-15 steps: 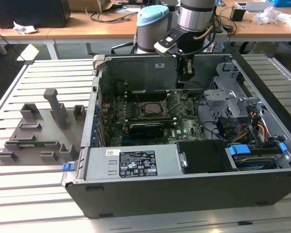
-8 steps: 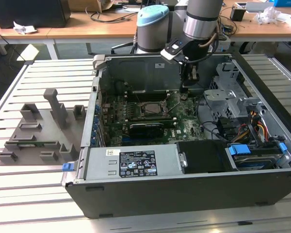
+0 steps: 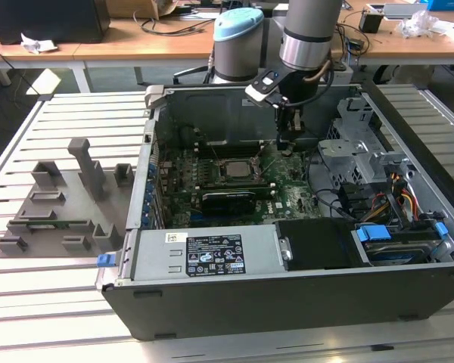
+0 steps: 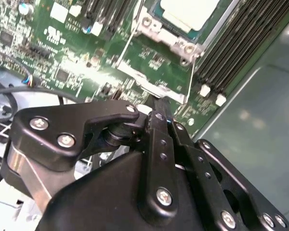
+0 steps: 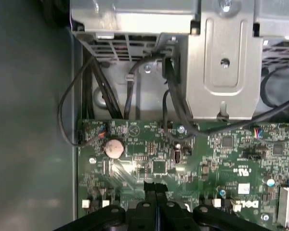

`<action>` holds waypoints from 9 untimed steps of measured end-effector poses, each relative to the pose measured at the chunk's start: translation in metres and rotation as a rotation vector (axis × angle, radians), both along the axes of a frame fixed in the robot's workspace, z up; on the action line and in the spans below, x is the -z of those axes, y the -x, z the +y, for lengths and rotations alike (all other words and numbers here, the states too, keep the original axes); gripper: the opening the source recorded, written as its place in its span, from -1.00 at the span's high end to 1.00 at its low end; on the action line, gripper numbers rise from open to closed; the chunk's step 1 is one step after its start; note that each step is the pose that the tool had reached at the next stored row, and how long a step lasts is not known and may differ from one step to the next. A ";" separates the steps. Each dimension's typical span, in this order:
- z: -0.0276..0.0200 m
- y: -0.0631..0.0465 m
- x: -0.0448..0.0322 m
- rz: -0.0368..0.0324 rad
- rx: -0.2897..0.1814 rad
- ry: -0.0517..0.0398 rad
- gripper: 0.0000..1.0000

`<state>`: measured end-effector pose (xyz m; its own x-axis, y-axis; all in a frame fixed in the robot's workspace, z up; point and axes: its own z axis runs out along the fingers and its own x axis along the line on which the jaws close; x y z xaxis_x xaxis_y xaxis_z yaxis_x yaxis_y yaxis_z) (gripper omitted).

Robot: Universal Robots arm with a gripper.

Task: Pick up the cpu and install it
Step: 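Close the cpu cover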

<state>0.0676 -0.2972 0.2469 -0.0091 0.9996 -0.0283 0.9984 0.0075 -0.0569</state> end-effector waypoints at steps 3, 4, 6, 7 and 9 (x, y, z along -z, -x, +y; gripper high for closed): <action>-0.0001 0.005 -0.0001 -0.0001 0.000 0.0001 0.79; -0.0001 0.006 0.0000 -0.0002 0.000 -0.0001 0.79; 0.0000 0.006 0.0000 -0.0002 0.000 -0.0001 0.79; 0.0000 0.007 0.0000 -0.0002 0.000 -0.0001 0.79; 0.0000 0.007 0.0000 -0.0002 0.000 0.0000 0.79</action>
<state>0.0607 -0.2972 0.2469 -0.0092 0.9996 -0.0283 0.9984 0.0076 -0.0567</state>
